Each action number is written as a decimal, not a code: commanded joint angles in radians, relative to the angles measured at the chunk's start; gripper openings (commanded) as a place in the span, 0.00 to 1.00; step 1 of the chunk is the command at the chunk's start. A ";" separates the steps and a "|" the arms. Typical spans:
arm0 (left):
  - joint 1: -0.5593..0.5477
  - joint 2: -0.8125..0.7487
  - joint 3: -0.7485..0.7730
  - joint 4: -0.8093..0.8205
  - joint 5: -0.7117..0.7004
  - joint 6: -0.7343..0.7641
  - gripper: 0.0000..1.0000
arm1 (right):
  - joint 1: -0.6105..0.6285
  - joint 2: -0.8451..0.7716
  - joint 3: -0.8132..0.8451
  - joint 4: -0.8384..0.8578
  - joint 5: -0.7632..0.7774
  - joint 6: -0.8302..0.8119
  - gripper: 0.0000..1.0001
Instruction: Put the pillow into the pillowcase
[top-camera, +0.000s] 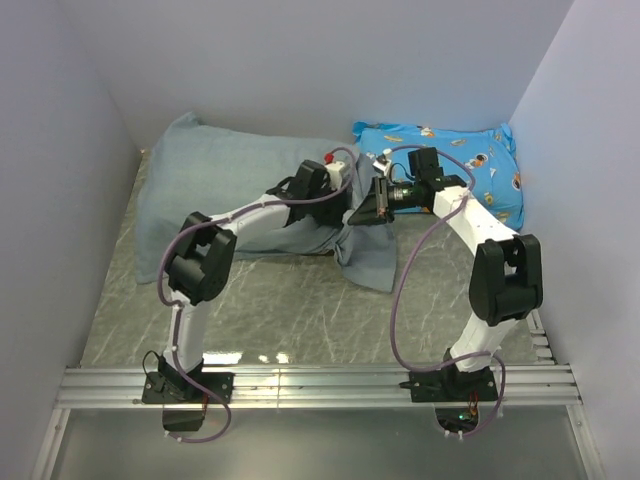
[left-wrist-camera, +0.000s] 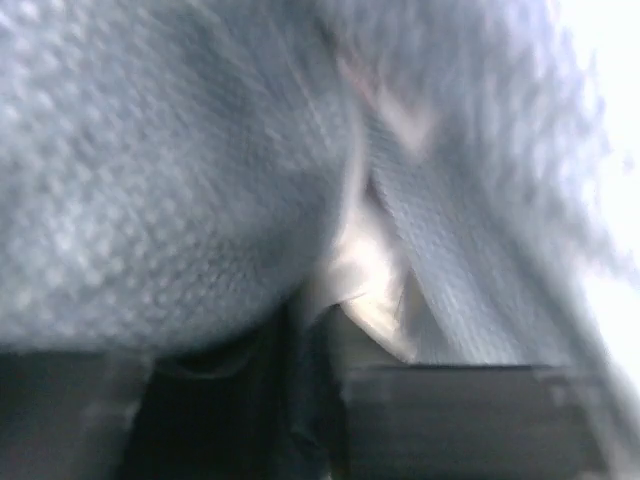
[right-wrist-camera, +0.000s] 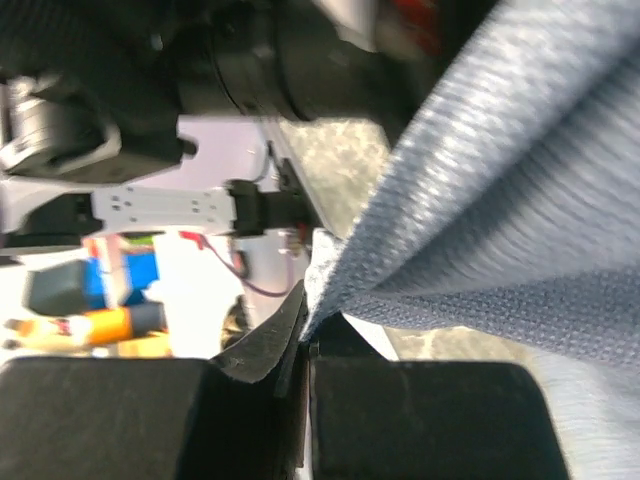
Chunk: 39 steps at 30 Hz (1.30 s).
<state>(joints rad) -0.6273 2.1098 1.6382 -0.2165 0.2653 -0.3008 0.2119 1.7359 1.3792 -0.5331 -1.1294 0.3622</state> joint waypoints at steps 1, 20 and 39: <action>0.086 -0.081 -0.139 0.146 0.260 -0.061 0.31 | -0.054 -0.075 -0.026 0.075 -0.172 0.153 0.00; 0.063 -0.542 -0.290 -0.090 -0.019 0.353 0.64 | -0.103 -0.049 -0.048 0.016 -0.135 0.075 0.00; -0.077 -0.238 -0.100 -0.061 -0.282 0.342 0.26 | -0.083 -0.084 -0.108 -0.074 -0.132 0.002 0.00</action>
<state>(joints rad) -0.7120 1.8576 1.4780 -0.2562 0.0422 0.0311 0.1265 1.7004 1.2491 -0.5388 -1.2083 0.4007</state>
